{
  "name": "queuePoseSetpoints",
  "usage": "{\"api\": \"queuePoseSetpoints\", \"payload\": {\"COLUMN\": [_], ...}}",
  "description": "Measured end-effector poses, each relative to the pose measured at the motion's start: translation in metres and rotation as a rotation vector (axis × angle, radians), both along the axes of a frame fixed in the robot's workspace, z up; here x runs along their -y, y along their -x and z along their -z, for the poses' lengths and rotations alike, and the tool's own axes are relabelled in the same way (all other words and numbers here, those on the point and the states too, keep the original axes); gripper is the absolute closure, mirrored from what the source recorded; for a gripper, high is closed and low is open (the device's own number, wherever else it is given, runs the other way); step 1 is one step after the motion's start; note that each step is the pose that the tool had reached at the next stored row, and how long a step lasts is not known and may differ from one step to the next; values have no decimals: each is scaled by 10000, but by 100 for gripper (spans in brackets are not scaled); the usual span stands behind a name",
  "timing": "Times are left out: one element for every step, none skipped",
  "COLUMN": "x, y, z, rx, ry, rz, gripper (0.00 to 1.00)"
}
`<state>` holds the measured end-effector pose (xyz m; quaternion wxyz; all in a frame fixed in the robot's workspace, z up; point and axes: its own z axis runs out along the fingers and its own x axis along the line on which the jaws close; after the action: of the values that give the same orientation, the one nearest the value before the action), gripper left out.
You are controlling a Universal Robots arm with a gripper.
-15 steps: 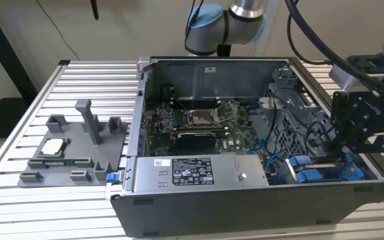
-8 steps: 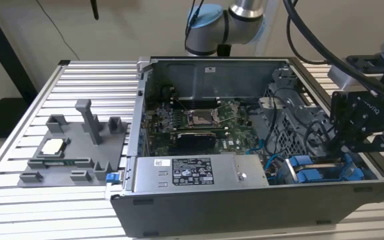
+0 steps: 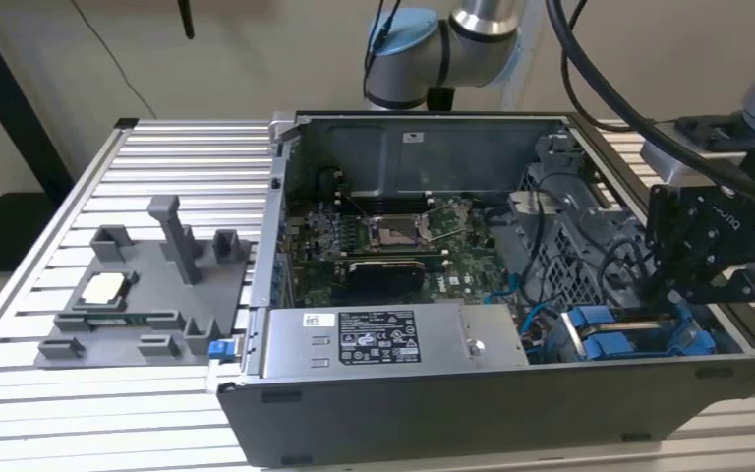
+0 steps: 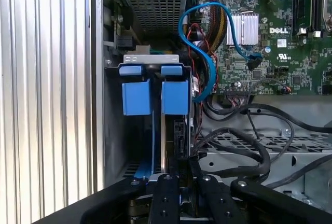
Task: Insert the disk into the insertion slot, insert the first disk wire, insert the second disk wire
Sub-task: 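Insert the first disk wire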
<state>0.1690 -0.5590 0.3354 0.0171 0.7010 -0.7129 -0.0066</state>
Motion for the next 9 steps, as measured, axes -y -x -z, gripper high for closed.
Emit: {"api": "queuePoseSetpoints", "payload": {"x": [0,0,0,0,0,0,0,0,0], "y": [0,0,0,0,0,0,0,0,0], "z": [2,6,7,7,7,7,7,7,7], "rx": [0,0,0,0,0,-1,0,-1,0], "ry": [-3,-9,-12,-13,-13,-12,-12,-12,-12], "rz": [0,0,1,1,1,0,1,1,0], "gripper": [81,81,81,81,81,81,81,81,81]}}
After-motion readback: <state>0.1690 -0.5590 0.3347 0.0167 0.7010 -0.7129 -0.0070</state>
